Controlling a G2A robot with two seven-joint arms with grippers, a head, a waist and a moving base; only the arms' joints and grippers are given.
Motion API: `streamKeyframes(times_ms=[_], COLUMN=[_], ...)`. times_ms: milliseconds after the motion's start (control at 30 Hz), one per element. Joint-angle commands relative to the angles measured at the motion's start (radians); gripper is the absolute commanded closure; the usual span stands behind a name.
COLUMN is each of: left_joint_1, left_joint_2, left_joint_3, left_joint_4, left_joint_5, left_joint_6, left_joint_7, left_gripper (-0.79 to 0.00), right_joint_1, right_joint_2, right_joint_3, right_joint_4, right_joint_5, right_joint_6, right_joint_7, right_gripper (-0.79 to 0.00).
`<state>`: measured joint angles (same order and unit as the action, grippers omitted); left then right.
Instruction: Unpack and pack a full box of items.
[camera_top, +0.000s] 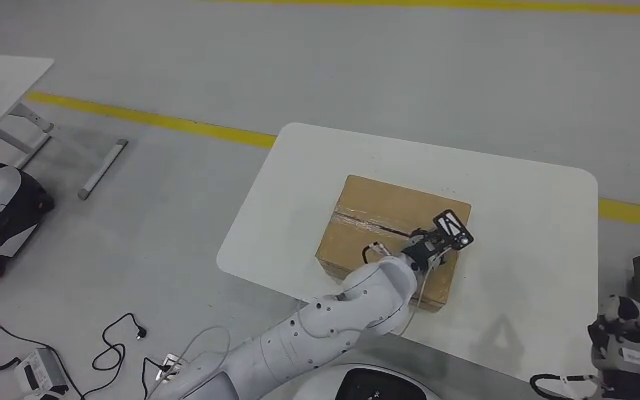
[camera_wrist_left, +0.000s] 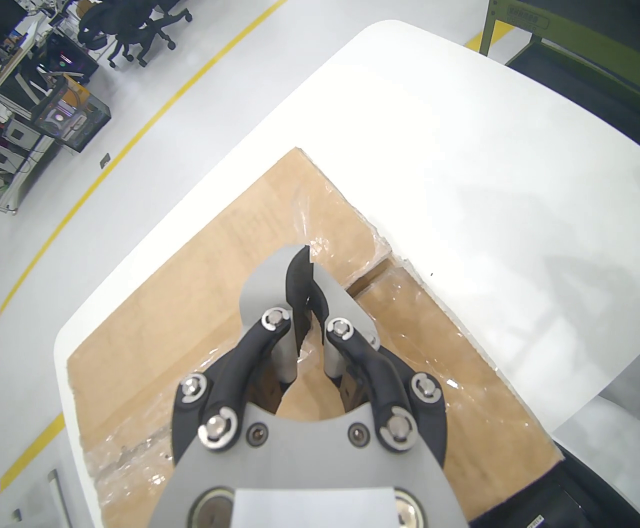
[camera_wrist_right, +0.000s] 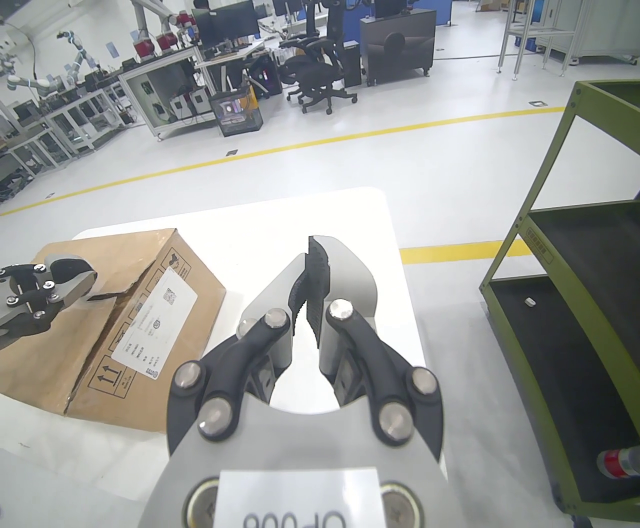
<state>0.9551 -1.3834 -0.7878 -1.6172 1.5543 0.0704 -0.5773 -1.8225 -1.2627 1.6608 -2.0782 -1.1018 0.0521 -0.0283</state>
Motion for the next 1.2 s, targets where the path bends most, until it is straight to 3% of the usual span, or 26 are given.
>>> streamKeyframes(times_ms=[0,267,400,733,1167], left_joint_1=[0.011,0.086,0.128,0.229,0.299], left_joint_2=[0.001,0.019,0.036,0.072,0.091], left_joint_3=[-0.019,-0.136,-0.225,-0.423,-0.610], left_joint_4=[-0.019,-0.117,-0.168,-0.309,-0.375], left_joint_5=[-0.008,-0.006,-0.002,0.119,0.175], left_joint_6=[0.002,-0.016,-0.070,-0.138,-0.145], left_joint_7=[0.013,0.045,0.011,-0.005,-0.003], left_gripper=[0.000,0.000,0.000,0.000,0.000], right_joint_1=[0.002,0.025,0.043,0.098,0.189], right_joint_2=[-0.001,-0.004,-0.005,-0.006,-0.010], right_joint_3=[-0.004,-0.026,-0.039,-0.082,-0.174], right_joint_4=[0.001,0.015,0.020,0.035,0.077], right_joint_5=[0.010,0.041,0.056,0.068,0.022], right_joint_6=[-0.004,-0.031,-0.056,-0.115,-0.141], right_joint_7=[0.004,0.024,0.030,0.064,0.114], right_gripper=[0.000,0.000,0.000,0.000,0.000])
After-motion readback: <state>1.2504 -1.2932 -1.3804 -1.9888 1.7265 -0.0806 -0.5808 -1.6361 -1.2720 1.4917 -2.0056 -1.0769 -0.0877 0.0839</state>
